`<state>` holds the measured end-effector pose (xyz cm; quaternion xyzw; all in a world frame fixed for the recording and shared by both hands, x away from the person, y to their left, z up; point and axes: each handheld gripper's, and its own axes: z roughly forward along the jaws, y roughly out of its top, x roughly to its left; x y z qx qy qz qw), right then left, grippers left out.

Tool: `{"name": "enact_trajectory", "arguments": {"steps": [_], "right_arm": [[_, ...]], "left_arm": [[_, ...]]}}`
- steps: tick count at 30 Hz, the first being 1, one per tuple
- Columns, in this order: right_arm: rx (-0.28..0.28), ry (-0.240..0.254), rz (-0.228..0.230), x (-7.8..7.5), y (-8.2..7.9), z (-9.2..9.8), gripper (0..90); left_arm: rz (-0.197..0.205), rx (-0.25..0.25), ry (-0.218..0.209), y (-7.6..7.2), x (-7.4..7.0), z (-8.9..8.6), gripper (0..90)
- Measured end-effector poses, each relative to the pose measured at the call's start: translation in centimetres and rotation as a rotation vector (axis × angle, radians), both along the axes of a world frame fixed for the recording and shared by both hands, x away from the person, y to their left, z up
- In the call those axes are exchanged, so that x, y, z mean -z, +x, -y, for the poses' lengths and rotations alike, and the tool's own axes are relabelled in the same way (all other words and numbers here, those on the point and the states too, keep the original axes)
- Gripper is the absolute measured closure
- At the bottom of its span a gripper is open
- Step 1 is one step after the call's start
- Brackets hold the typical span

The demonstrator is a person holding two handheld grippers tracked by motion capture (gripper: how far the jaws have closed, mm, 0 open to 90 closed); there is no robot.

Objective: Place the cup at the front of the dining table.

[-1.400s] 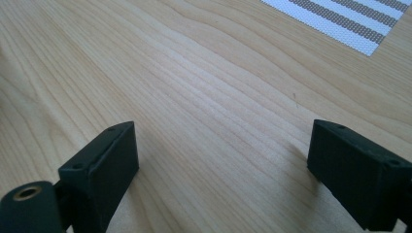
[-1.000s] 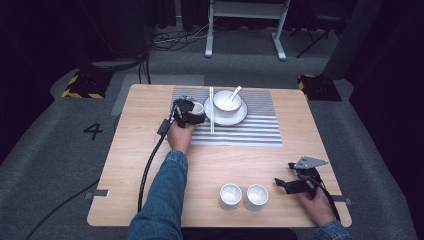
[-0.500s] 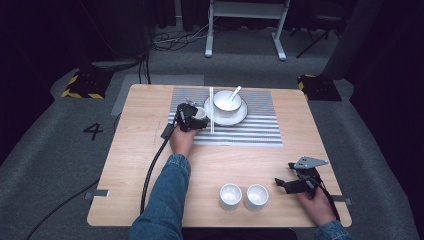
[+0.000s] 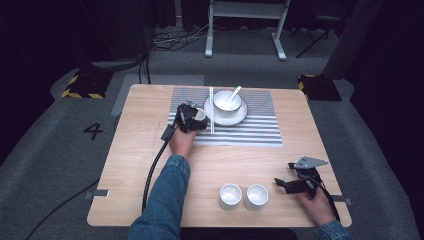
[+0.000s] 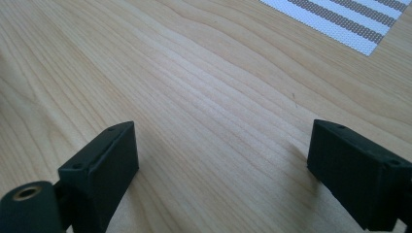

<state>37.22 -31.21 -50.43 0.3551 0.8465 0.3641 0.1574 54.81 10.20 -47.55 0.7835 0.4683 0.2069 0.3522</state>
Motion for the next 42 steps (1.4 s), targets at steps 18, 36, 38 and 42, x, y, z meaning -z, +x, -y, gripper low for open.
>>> {"name": "enact_trajectory", "arguments": {"steps": [18,36,38,42], "right_arm": [[0.000,0.000,0.000,0.0,0.0,0.0,11.2],[0.000,0.000,0.000,0.0,0.0,0.0,11.2],[0.000,0.000,0.000,0.0,0.0,0.0,11.2],[0.000,0.000,0.000,0.0,0.0,0.0,11.2]], "left_arm": [[0.097,0.069,-0.040,-3.5,-4.4,-2.0,29.0],[0.134,0.134,-0.059,-8.7,-7.6,-4.1,31.9],[0.132,0.138,-0.064,-9.4,-7.9,-4.2,31.4],[0.126,0.144,-0.054,-10.3,-8.3,-4.5,30.7]]}}
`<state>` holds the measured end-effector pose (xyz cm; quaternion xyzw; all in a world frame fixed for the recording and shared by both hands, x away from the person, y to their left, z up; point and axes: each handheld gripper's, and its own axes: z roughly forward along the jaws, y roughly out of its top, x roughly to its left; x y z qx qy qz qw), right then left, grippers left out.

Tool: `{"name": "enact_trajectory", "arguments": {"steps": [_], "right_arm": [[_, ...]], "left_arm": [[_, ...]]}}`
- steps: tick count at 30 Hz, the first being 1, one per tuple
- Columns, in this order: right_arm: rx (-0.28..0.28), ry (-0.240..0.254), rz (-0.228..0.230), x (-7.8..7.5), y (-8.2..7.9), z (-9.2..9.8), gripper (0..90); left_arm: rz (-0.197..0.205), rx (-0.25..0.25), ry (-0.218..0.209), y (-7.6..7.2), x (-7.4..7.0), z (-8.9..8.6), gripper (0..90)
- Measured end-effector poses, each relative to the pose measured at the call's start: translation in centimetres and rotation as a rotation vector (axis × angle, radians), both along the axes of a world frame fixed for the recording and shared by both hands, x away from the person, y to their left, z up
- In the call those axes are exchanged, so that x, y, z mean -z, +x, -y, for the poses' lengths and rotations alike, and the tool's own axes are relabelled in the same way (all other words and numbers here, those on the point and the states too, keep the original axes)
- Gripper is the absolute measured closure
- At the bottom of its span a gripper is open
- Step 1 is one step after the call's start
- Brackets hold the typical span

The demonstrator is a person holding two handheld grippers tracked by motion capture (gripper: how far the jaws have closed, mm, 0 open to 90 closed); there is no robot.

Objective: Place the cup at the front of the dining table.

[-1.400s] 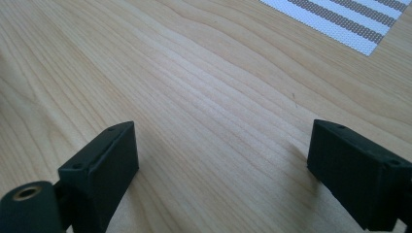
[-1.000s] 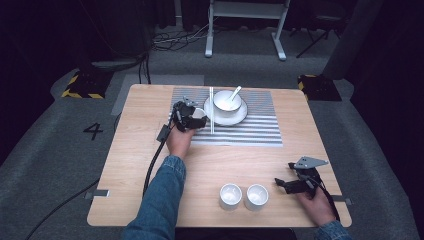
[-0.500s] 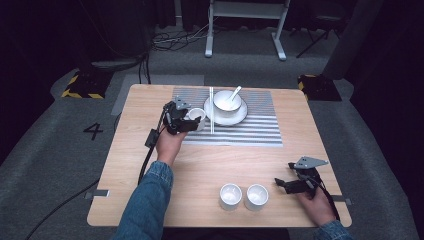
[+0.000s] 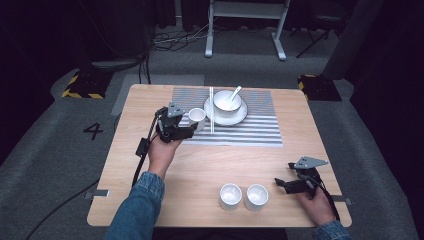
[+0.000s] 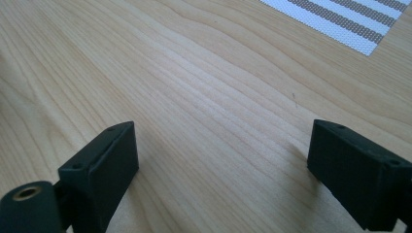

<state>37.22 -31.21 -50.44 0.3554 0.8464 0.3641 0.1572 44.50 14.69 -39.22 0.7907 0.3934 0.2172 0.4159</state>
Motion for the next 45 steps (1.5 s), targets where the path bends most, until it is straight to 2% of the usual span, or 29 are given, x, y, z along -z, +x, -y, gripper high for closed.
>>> {"name": "enact_trajectory", "arguments": {"steps": [4,7,12,16,31,37,42,45], "right_arm": [[0.000,0.000,0.000,0.0,0.0,0.0,11.2],[0.000,0.000,0.000,0.0,0.0,0.0,11.2],[0.000,0.000,0.000,0.0,0.0,0.0,11.2],[0.000,0.000,0.000,0.0,0.0,0.0,11.2],[0.000,0.000,0.000,0.0,0.0,0.0,11.2],[0.000,0.000,0.000,0.0,0.0,0.0,11.2],[0.000,0.000,0.000,0.0,0.0,0.0,11.2],[0.000,0.000,0.000,0.0,0.0,0.0,11.2]], "left_arm": [[-0.006,0.016,-0.010,-1.1,-0.3,-0.4,30.4],[-0.009,0.021,0.000,-2.1,-0.4,-0.8,30.2],[-0.008,0.018,-0.022,-3.5,-0.7,-1.6,30.3],[-0.008,0.025,-0.006,-4.7,-0.9,-2.3,30.2],[-0.030,0.053,0.001,-8.0,-1.3,-4.2,29.2],[-0.048,0.070,0.013,-9.4,-0.5,-4.9,29.0],[-0.052,0.075,0.024,-10.5,0.9,-5.9,28.6],[-0.049,0.076,0.014,-11.1,1.7,-6.6,28.5]]}}
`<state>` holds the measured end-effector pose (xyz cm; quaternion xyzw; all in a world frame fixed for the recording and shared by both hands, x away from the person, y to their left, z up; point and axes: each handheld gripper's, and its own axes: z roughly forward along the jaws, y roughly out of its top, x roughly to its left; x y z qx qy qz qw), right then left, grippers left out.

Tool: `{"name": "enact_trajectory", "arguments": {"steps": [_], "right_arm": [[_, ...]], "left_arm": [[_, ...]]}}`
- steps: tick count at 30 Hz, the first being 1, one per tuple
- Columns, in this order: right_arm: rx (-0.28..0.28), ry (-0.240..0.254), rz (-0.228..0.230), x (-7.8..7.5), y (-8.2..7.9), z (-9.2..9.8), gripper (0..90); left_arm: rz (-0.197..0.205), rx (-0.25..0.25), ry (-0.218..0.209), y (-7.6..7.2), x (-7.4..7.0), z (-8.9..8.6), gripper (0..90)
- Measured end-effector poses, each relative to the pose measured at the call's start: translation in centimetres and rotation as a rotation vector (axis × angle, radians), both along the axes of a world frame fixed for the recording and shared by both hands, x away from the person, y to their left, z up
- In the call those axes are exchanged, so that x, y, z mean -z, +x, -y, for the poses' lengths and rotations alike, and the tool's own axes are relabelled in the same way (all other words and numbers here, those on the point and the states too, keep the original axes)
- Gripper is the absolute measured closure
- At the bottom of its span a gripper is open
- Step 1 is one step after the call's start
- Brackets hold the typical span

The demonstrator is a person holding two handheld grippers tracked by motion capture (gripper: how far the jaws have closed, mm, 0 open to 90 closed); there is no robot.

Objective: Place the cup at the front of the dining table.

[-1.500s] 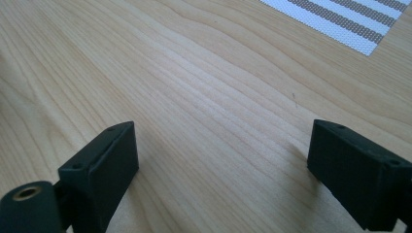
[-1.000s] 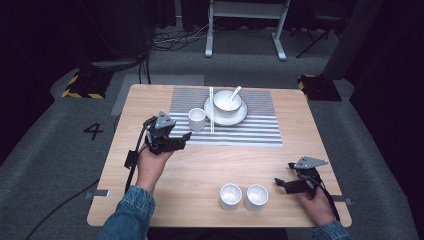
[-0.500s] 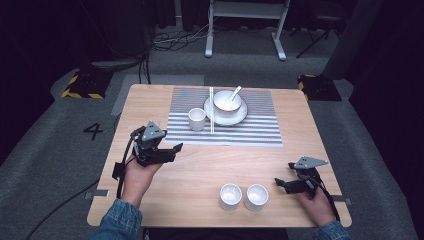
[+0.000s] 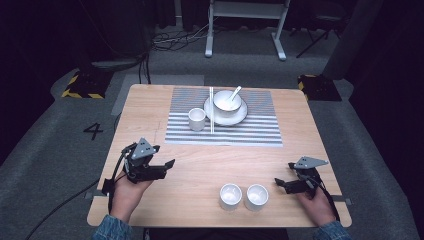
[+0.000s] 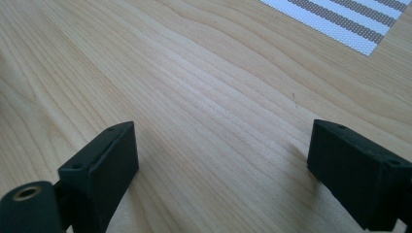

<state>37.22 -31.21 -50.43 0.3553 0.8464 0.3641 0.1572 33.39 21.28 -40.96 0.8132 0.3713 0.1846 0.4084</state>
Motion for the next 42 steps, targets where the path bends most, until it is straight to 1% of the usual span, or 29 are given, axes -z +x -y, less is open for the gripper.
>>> {"name": "enact_trajectory", "arguments": {"steps": [1,2,3,5,6,9,10,11,13,15,16,18,21,22,26,27,28,32,33,35,36,37,38,39,40,42], "right_arm": [[0.000,0.000,0.000,0.0,0.0,0.0,11.2],[0.000,0.000,0.000,0.0,0.0,0.0,11.2],[0.000,0.000,0.000,0.0,0.0,0.0,11.2],[0.000,0.000,0.000,0.0,0.0,0.0,11.2],[0.000,0.000,0.000,0.0,0.0,0.0,11.2],[0.000,0.000,0.000,0.0,0.0,0.0,11.2],[0.000,0.000,0.000,0.0,0.0,0.0,11.2],[0.000,0.000,0.000,0.0,0.0,0.0,11.2],[0.000,0.000,0.000,0.0,0.0,0.0,11.2],[0.000,0.000,0.000,0.0,0.0,0.0,11.2],[0.000,0.000,0.000,0.0,0.0,0.0,11.2],[0.000,0.000,0.000,0.0,0.0,0.0,11.2],[0.000,0.000,0.000,0.0,0.0,0.0,11.2],[0.000,0.000,0.000,0.0,0.0,0.0,11.2],[0.000,0.000,0.000,0.0,0.0,0.0,11.2],[0.000,0.000,0.000,0.0,0.0,0.0,11.2],[0.000,0.000,0.000,0.0,0.0,0.0,11.2],[0.000,0.000,0.000,0.0,0.0,0.0,11.2],[0.000,0.000,0.000,0.0,0.0,0.0,11.2],[0.000,0.000,0.000,0.0,0.0,0.0,11.2],[0.001,0.000,0.000,0.0,0.0,0.0,11.2],[0.000,0.000,0.000,0.0,0.0,0.0,11.2],[0.000,0.000,0.000,0.0,0.0,0.0,11.2],[0.000,0.000,0.000,0.0,0.0,0.0,11.2],[0.001,-0.001,0.000,0.0,0.0,0.0,11.2],[0.000,0.000,0.000,0.0,0.0,0.0,11.2]], "left_arm": [[0.000,0.000,0.000,0.0,0.0,0.0,28.5],[0.004,-0.001,0.015,-0.4,0.4,-0.4,28.4],[0.004,-0.001,0.015,-0.4,0.4,-0.4,28.3],[0.007,-0.001,0.036,-0.8,1.0,-0.9,28.2],[0.003,-0.002,0.033,-1.0,1.2,-1.0,28.0],[0.006,0.000,0.044,-1.3,1.6,-1.3,27.9],[0.000,-0.004,0.041,-1.6,2.0,-1.4,27.8],[0.000,-0.004,0.041,-1.6,2.0,-1.4,27.8],[-0.001,-0.008,0.046,-1.8,2.4,-1.7,27.7],[-0.002,-0.014,0.039,-2.2,3.2,-1.9,27.5],[-0.002,-0.014,0.039,-2.2,3.2,-1.9,27.4],[-0.003,-0.020,0.045,-2.5,3.9,-2.1,27.3],[-0.011,-0.027,0.040,-2.9,4.7,-2.3,27.3],[-0.020,-0.029,0.043,-3.0,5.1,-2.4,27.2],[-0.034,-0.037,0.052,-3.3,5.7,-2.7,27.2],[-0.054,-0.039,0.055,-3.4,6.1,-2.8,27.1],[-0.054,-0.039,0.055,-3.4,6.1,-2.8,27.1],[-0.097,-0.049,0.098,-3.5,7.0,-2.7,27.0],[-0.107,-0.052,0.101,-3.5,7.1,-2.7,27.0],[-0.118,-0.060,0.121,-3.5,7.4,-2.5,26.8],[-0.136,-0.066,0.129,-3.4,7.6,-2.5,26.8],[-0.136,-0.066,0.129,-3.4,7.6,-2.5,26.4],[-0.155,-0.067,0.132,-3.3,7.9,-2.4,26.0],[-0.155,-0.067,0.132,-3.3,7.9,-2.4,26.0],[-0.171,-0.075,0.138,-3.2,8.2,-2.4,25.9],[-0.174,-0.078,0.151,-3.1,8.4,-2.5,25.8]]}}
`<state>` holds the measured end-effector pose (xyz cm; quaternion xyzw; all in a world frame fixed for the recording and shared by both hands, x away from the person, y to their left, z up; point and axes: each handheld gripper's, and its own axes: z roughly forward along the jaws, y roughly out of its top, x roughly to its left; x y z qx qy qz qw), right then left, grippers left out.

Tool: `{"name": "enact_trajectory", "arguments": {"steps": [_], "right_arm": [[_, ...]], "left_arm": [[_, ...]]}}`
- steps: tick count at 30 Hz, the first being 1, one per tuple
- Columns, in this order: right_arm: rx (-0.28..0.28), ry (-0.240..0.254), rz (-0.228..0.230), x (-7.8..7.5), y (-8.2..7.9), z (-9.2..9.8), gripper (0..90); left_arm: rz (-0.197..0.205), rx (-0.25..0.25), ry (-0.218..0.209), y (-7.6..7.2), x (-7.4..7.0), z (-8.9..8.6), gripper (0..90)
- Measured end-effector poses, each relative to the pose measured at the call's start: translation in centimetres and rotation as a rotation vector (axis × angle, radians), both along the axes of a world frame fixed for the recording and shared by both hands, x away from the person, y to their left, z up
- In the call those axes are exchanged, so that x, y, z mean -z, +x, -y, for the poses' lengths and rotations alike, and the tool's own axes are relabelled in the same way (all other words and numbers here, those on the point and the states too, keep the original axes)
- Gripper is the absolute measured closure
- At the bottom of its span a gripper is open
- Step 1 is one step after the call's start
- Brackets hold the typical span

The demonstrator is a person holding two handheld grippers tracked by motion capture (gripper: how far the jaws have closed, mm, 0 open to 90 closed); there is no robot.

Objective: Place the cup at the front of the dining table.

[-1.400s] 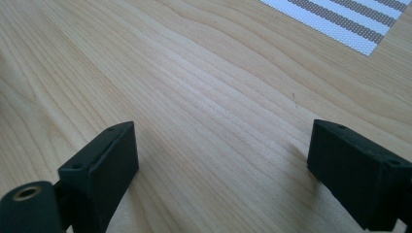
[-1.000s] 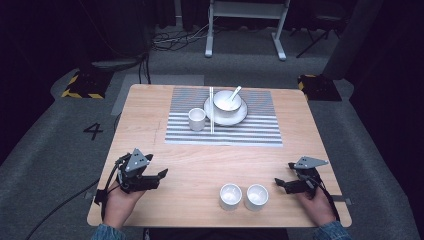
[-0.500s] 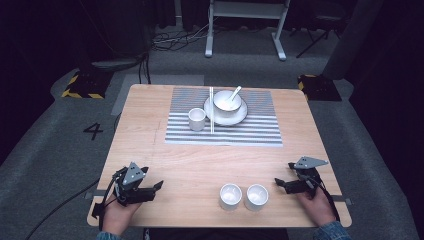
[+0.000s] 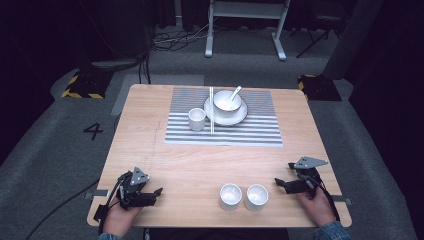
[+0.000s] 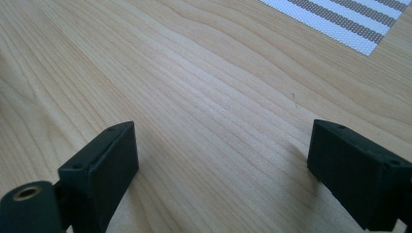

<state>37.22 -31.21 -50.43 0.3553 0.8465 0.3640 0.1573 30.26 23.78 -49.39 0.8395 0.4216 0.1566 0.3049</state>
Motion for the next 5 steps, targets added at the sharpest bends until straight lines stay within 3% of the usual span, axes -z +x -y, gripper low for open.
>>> {"name": "enact_trajectory", "arguments": {"steps": [5], "right_arm": [[0.000,0.000,0.000,0.00,0.00,0.00,11.2]], "left_arm": [[-0.003,-0.018,-0.019,0.14,0.39,-0.30,22.9]]}}
